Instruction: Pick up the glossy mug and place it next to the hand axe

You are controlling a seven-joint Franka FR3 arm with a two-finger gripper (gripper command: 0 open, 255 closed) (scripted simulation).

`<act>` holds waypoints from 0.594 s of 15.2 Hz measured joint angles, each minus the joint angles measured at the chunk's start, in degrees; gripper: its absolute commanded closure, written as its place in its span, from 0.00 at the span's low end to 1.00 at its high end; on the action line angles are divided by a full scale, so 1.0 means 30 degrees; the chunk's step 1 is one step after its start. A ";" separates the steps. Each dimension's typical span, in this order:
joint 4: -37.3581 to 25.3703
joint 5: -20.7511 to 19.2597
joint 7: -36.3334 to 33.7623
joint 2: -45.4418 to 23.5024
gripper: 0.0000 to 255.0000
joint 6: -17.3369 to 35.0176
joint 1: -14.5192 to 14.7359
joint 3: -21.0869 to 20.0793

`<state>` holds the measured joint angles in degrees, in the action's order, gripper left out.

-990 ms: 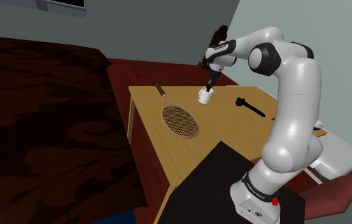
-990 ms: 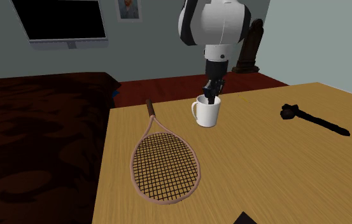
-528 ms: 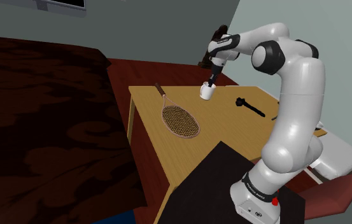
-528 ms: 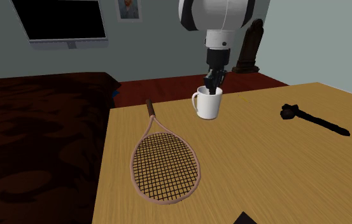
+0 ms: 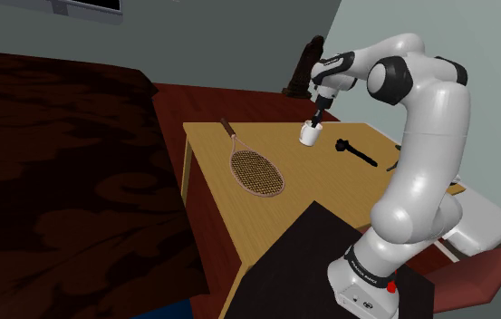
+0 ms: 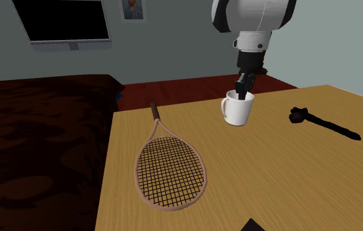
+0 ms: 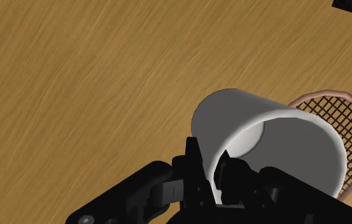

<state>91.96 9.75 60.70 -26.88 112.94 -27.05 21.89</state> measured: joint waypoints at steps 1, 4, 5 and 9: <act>-0.0163 0.0066 0.0413 -0.0157 1.00 -0.0024 -0.0332 0.0081; -0.0177 0.0189 0.1578 -0.0364 1.00 0.0115 -0.1212 0.0342; 0.0056 0.0205 0.1973 -0.0305 1.00 0.0285 -0.1475 0.0447; 0.0027 0.0389 0.3613 -0.0545 1.00 0.0442 -0.2729 0.0806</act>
<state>92.04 10.92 71.54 -28.51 114.27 -35.24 24.31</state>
